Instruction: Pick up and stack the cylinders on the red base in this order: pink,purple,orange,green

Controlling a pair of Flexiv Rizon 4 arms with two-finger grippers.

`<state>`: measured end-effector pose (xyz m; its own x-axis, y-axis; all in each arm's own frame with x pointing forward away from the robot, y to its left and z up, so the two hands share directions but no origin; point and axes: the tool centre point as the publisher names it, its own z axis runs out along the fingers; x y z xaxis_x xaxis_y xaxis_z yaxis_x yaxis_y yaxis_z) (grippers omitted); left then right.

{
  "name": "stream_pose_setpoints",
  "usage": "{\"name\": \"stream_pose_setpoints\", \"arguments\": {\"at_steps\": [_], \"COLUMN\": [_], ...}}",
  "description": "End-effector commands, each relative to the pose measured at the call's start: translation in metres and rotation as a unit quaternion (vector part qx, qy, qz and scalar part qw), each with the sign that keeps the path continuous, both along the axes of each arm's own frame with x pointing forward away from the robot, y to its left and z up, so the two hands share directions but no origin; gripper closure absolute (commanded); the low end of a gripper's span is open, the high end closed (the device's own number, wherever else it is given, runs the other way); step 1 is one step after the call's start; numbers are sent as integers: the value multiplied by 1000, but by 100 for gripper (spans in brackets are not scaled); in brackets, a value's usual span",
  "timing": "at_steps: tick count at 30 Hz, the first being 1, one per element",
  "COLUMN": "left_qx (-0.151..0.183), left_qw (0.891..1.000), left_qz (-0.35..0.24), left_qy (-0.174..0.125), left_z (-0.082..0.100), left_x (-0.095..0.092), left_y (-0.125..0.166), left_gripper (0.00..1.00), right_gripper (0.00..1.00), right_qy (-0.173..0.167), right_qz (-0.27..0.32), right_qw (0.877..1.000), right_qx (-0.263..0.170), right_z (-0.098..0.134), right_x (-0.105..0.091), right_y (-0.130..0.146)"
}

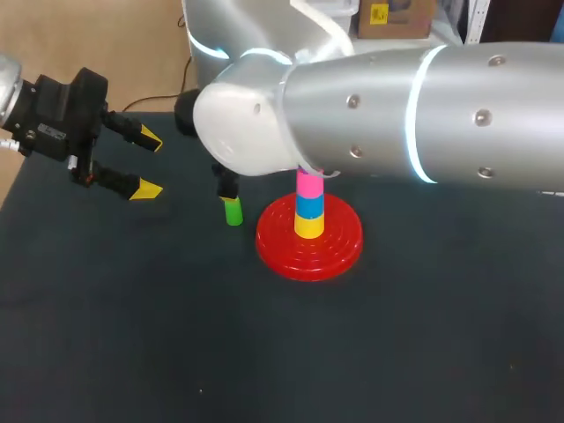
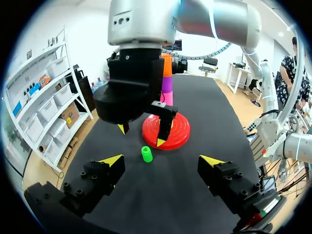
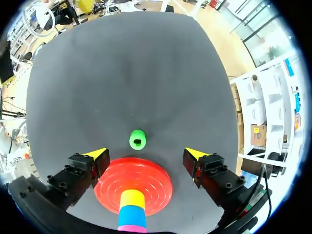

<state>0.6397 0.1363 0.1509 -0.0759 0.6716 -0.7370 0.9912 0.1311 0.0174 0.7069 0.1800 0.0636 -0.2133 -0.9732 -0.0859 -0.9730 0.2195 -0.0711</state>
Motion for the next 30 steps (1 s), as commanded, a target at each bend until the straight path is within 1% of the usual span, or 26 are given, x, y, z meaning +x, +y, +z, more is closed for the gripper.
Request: {"name": "stream_pose_setpoints", "arguments": {"at_steps": [1,16,20,30], "left_qx": [-1,-1,-1,-1], "left_qw": [1000,1000,1000,1000], "left_qz": [1,1,1,1], "left_qy": [-1,-1,-1,-1], "left_z": [-1,-1,-1,-1], "left_x": [-1,-1,-1,-1], "left_y": [0,0,0,0], "left_gripper": [0,0,0,0], "right_gripper": [0,0,0,0], "right_qy": [4,15,15,24], "right_qz": [-3,-15,-15,-22], "right_qw": [1000,1000,1000,999], "right_qx": [-3,-13,-15,-8], "right_z": [-7,-23,-25,-30], "right_x": [4,0,-4,-7], "right_y": [3,0,0,4]}}
